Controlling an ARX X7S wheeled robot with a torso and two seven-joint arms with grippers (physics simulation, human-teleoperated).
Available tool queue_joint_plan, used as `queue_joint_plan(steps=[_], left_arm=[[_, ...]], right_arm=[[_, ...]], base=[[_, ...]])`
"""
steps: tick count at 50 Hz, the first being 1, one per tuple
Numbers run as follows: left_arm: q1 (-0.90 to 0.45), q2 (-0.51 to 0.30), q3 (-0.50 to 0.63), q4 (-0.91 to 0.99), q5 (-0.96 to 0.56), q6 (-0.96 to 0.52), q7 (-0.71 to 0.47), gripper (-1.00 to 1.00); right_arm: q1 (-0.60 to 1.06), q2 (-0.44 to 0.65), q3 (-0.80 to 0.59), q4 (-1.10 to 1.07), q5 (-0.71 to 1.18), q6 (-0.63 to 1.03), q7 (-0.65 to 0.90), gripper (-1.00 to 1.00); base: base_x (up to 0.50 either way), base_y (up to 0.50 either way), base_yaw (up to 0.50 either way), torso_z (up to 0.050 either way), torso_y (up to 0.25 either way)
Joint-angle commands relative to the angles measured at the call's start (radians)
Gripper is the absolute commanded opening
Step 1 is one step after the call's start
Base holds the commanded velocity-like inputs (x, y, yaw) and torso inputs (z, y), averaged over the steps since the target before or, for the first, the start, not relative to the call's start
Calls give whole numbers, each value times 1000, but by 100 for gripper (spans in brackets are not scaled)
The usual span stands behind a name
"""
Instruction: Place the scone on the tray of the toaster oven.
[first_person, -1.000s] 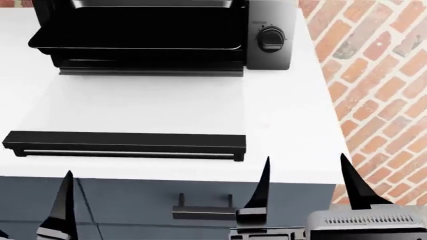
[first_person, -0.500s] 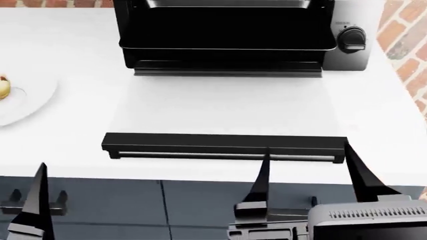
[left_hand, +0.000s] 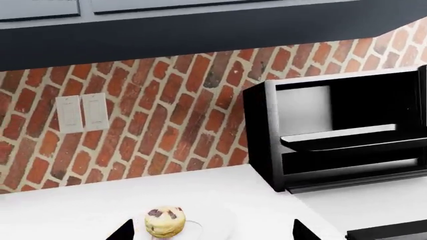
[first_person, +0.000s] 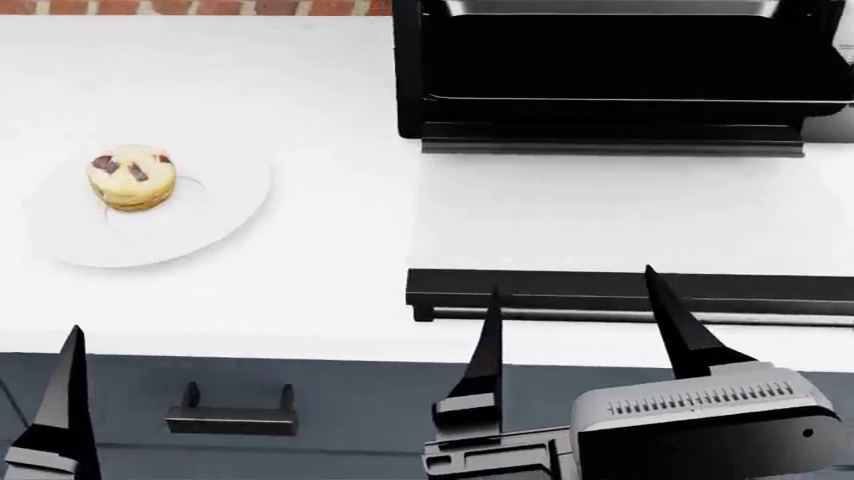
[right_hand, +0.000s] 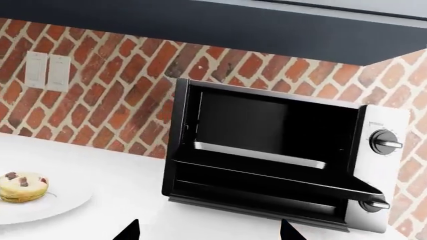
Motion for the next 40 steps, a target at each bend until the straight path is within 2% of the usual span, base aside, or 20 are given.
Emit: queue_joint_plan(steps=[1, 12, 13, 20, 31, 40], left_arm=[[0, -3, 3, -5, -9, 3, -5, 100], [-4, 8, -10, -11, -48, 14, -3, 100], [1, 9, -3, -9, -46, 21, 0, 100], [-11, 0, -16, 2, -71, 9, 0, 100], [-114, -67, -99, 135, -172, -166, -44, 100], [-251, -133, -141, 190, -275, -316, -93, 100]], right_arm=[[4, 3, -8, 12, 9, -8, 1, 100], [2, -11, 10, 25, 74, -14, -25, 100], [9, -27, 36, 30, 118, 10, -35, 100], [61, -13, 7, 9, 99, 35, -24, 100], [157, 17, -19, -54, 96, 126, -16, 100], [209, 25, -25, -67, 97, 165, -7, 100]], base=[[0, 500, 0, 50, 78], [0, 500, 0, 45, 68], [0, 0, 0, 0, 0], [0, 0, 0, 17, 112], [0, 0, 0, 38, 208], [0, 0, 0, 38, 207]])
